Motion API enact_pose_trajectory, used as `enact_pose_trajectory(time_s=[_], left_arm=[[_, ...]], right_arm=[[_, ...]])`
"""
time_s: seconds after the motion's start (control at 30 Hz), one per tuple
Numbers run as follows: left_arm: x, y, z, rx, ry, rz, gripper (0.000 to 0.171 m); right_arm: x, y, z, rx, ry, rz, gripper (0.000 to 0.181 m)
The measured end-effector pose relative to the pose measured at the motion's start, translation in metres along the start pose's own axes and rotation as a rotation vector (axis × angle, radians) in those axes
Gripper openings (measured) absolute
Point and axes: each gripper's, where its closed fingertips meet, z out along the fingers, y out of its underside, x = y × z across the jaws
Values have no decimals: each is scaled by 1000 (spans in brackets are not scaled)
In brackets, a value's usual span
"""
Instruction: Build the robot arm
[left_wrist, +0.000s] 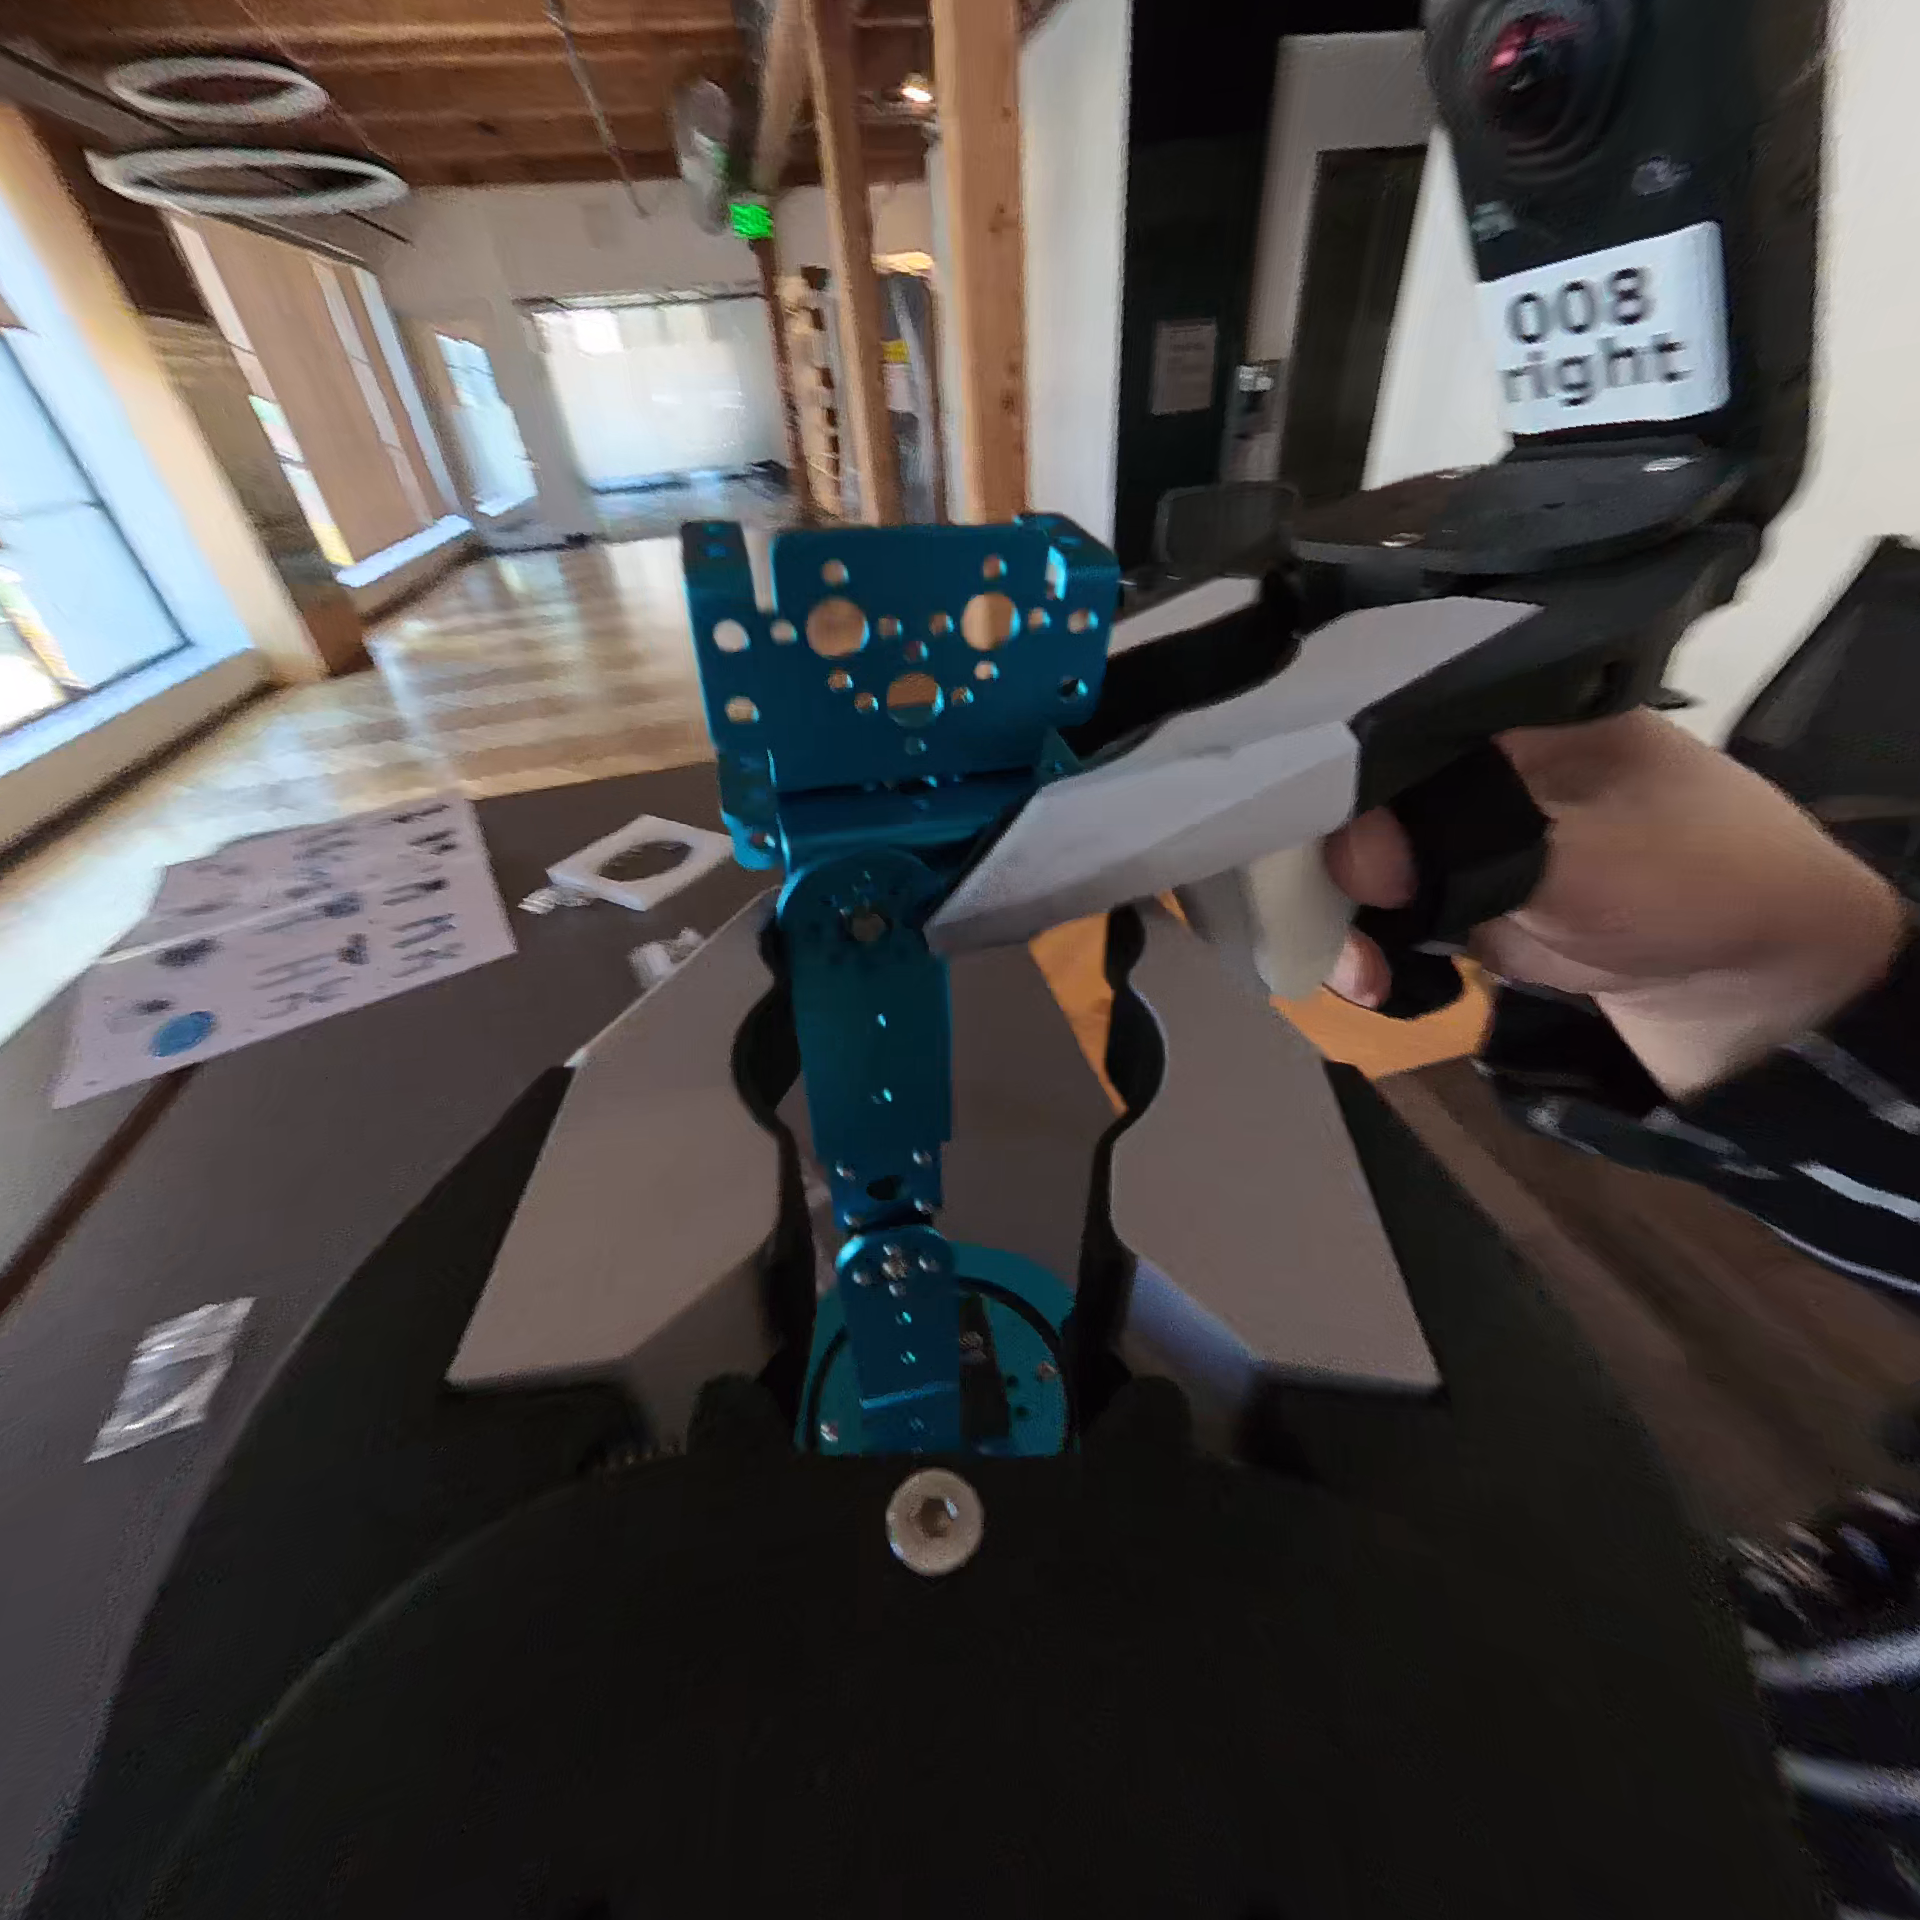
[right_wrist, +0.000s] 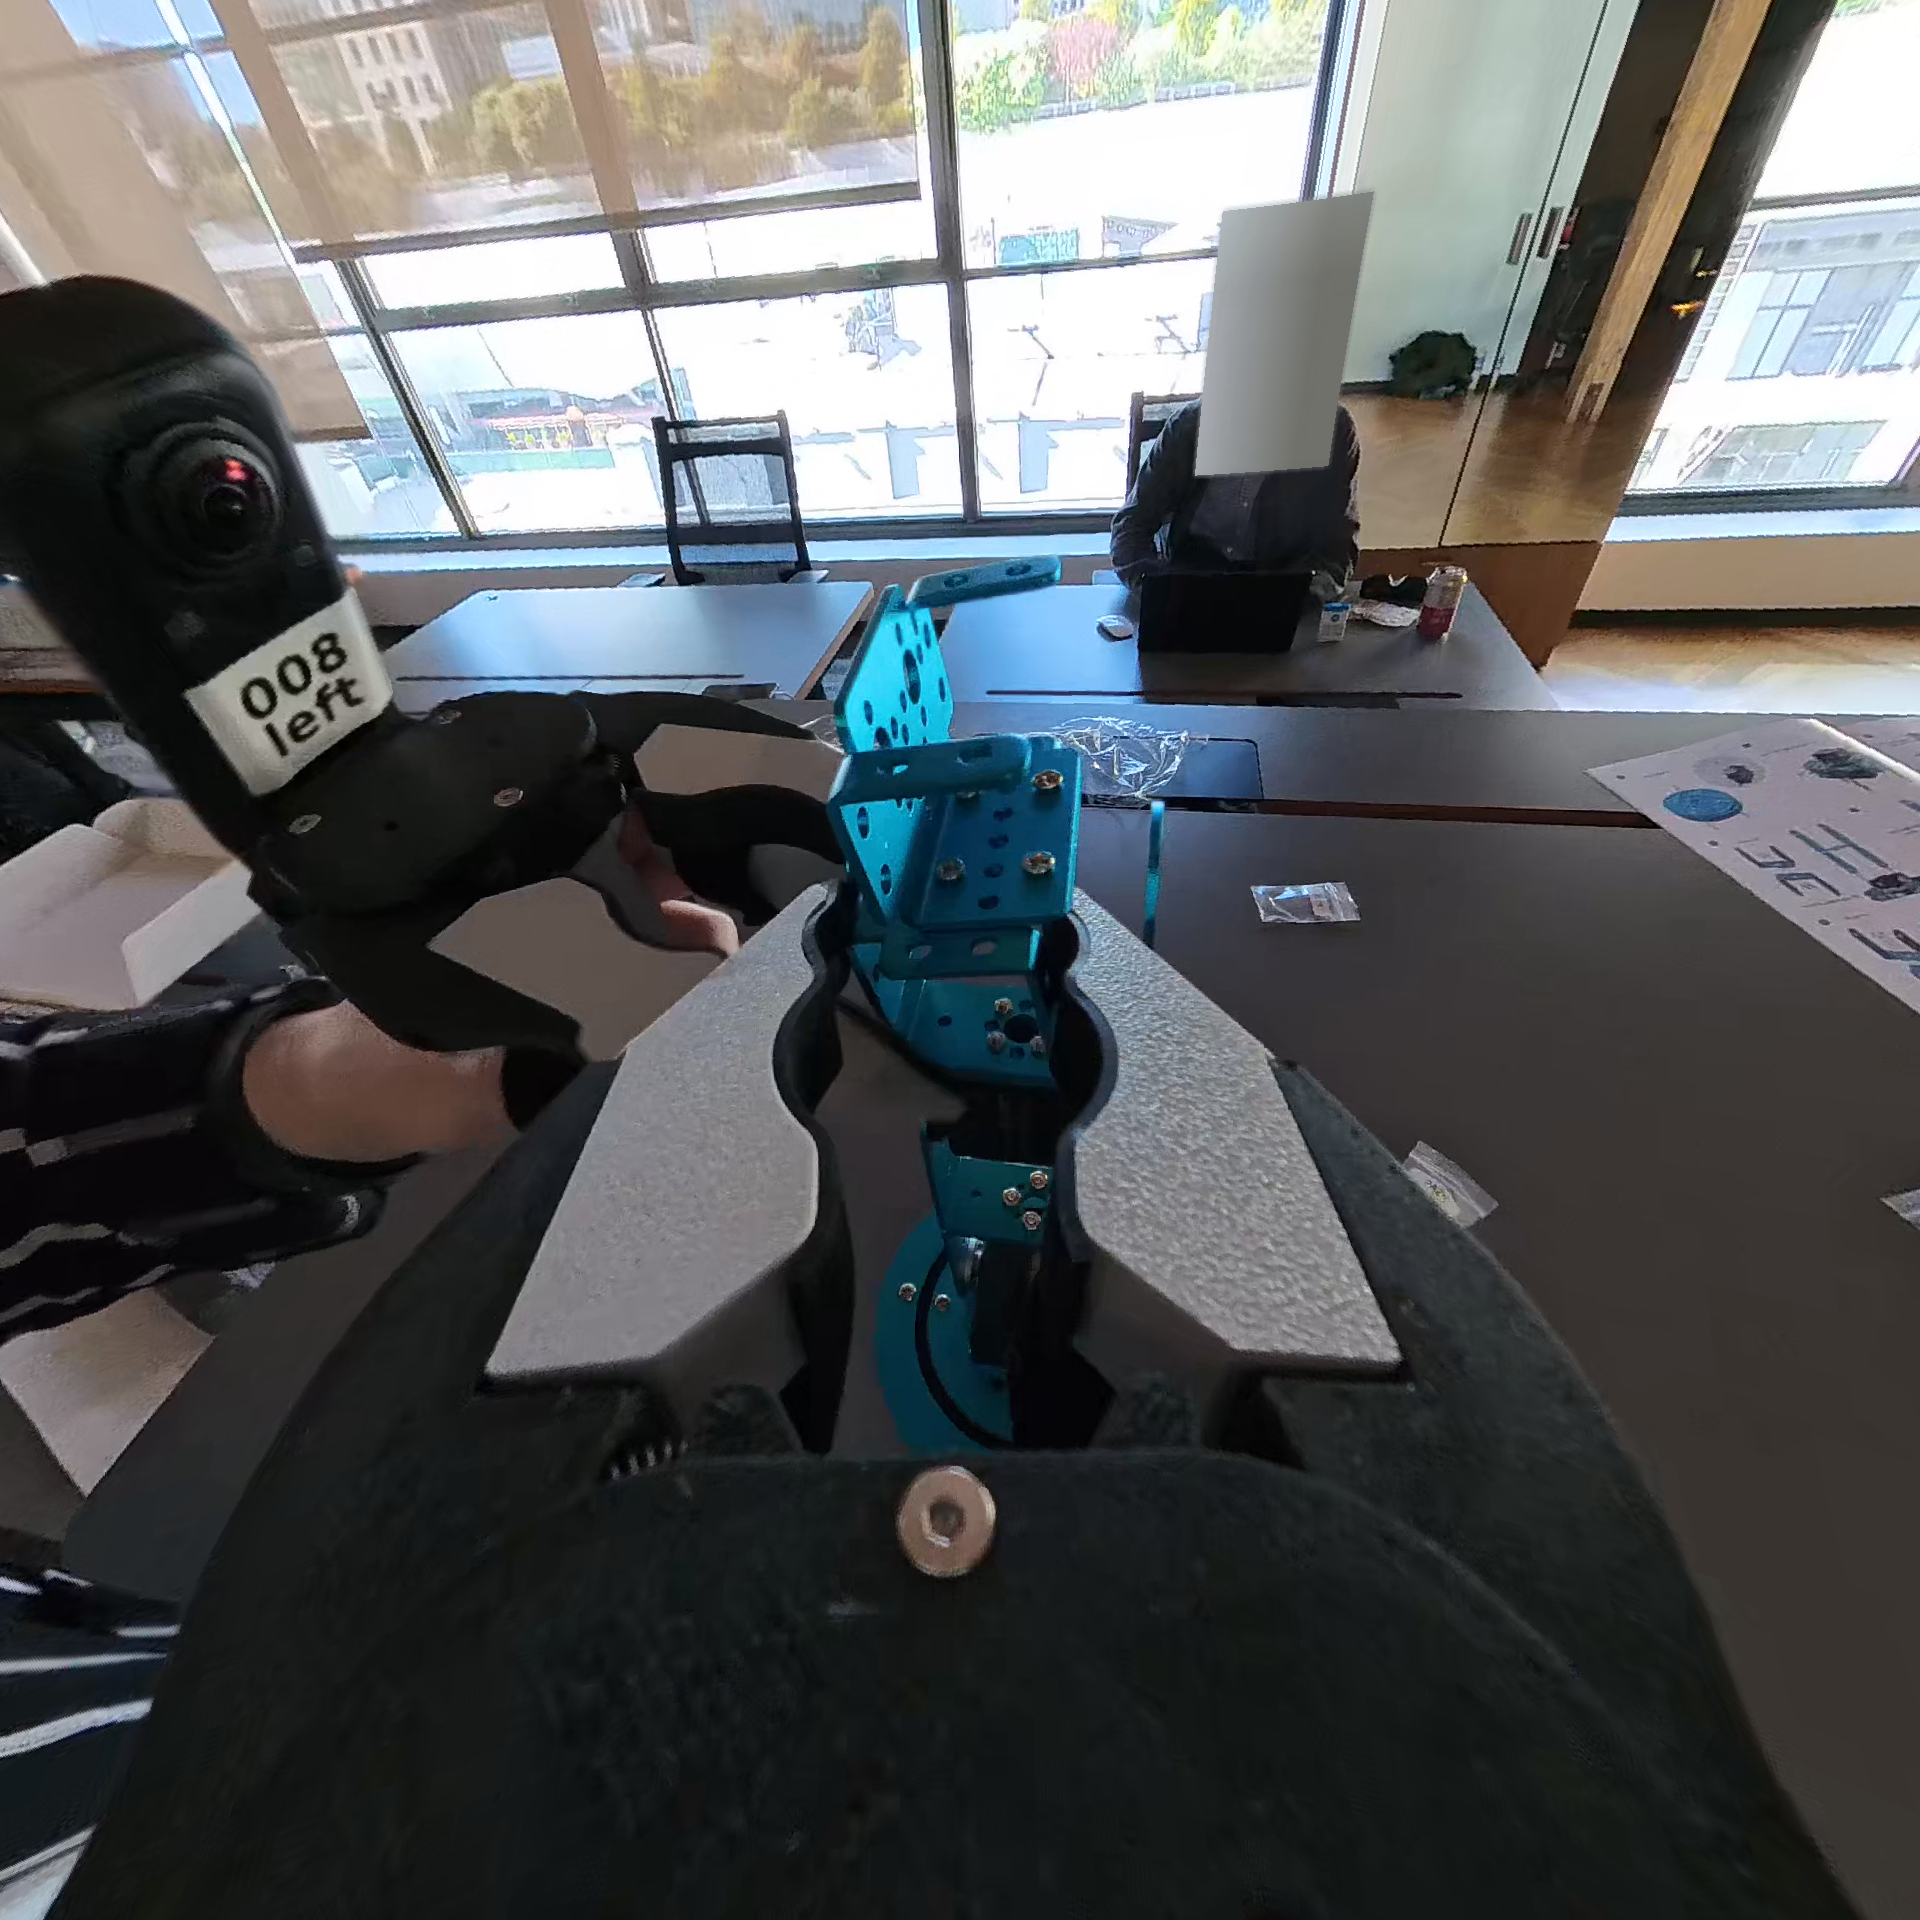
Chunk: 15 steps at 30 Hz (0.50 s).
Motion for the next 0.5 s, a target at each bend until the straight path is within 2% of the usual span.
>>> enact_pose_trajectory(time_s=[0.07,0.17,0.23,0.37,0.43,0.5], left_arm=[[3,5,-10,-10,72,-32,60],[-5,-5,-36,89,165,-101,43],[-13,-13,-45,130,230,-182,40],[-20,-4,-39,21,291,-99,28],[-21,-5,-37,13,329,-86,18],[-19,0,-35,-29,391,-91,22]], right_arm=[[0,1,0,8,-14,16,35],[-1,4,0,12,-30,26,35],[-1,5,1,17,-31,29,35],[-1,5,0,19,-19,10,35],[-1,5,0,9,-19,10,35],[-1,5,0,-7,-21,27,35]])
